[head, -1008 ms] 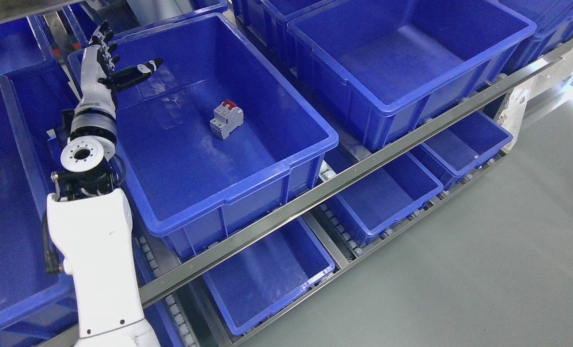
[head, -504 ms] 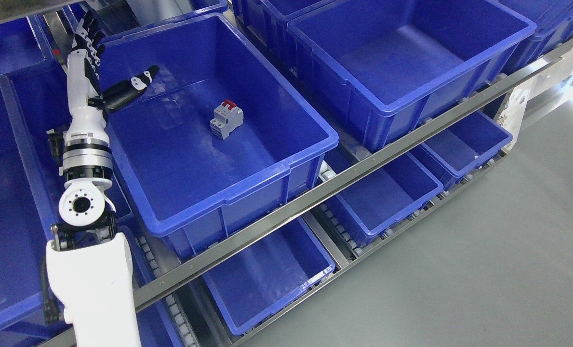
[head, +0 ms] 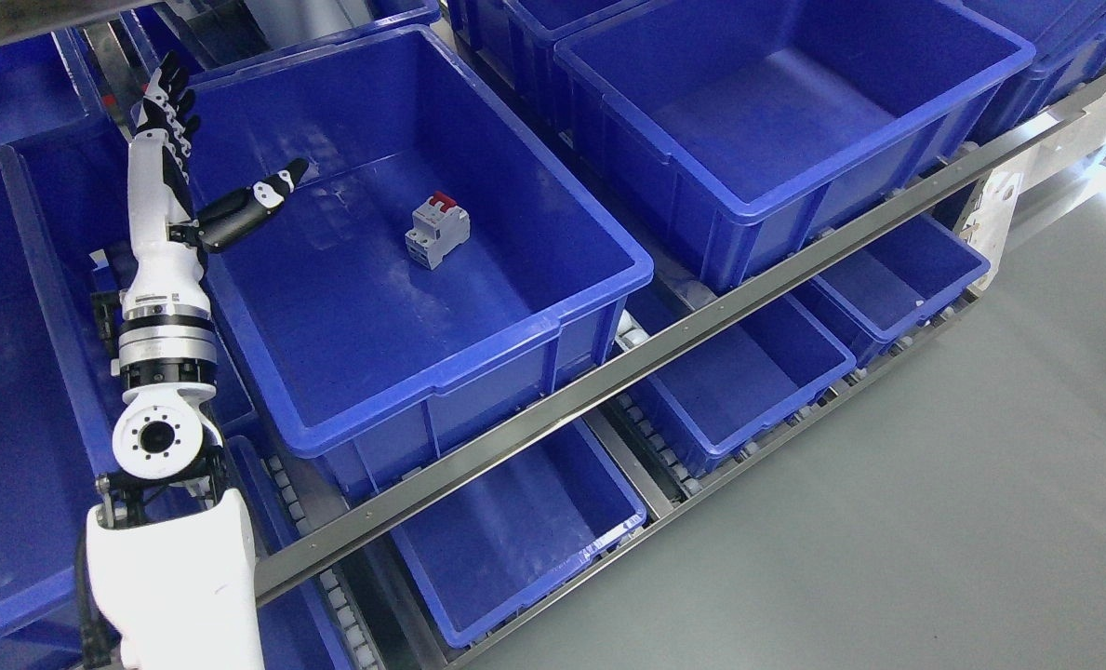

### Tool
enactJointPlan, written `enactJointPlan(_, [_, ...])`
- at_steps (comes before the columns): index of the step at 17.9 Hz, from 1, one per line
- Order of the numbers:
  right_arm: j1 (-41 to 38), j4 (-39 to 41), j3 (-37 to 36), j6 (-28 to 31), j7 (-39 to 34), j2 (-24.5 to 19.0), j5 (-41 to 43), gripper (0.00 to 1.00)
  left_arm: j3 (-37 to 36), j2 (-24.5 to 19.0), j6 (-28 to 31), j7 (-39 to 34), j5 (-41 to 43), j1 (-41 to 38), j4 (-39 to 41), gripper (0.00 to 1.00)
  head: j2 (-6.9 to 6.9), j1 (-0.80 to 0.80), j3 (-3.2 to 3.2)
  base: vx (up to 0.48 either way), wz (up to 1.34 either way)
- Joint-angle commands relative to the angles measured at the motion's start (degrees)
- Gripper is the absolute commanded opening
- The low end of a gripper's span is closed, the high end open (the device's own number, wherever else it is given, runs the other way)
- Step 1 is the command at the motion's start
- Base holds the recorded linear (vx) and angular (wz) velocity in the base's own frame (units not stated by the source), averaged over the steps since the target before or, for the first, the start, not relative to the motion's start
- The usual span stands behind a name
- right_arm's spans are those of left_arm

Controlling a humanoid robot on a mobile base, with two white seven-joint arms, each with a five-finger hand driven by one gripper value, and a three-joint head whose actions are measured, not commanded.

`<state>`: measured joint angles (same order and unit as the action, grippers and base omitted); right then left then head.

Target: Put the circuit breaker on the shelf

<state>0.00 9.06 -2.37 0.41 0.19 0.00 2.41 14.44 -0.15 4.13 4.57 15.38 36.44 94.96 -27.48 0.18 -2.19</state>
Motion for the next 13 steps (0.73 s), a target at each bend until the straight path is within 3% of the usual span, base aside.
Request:
enactJointPlan(1, [-0.9, 0.0, 0.0, 2.3, 0.0, 1.0, 0.0, 1.00, 0.4, -0.9, 0.2, 0.0, 0.0, -0.8, 3.1, 1.00, 0.00, 0.00, 0.00, 0.000, 0.00])
enactJointPlan(13, [-0.9, 0.0, 0.0, 2.3, 0.0, 1.0, 0.0, 1.00, 2.2, -0.9, 1.1, 0.2, 0.0, -2.9, 3.1, 1.00, 0.00, 0.00, 0.00, -0.026, -0.02])
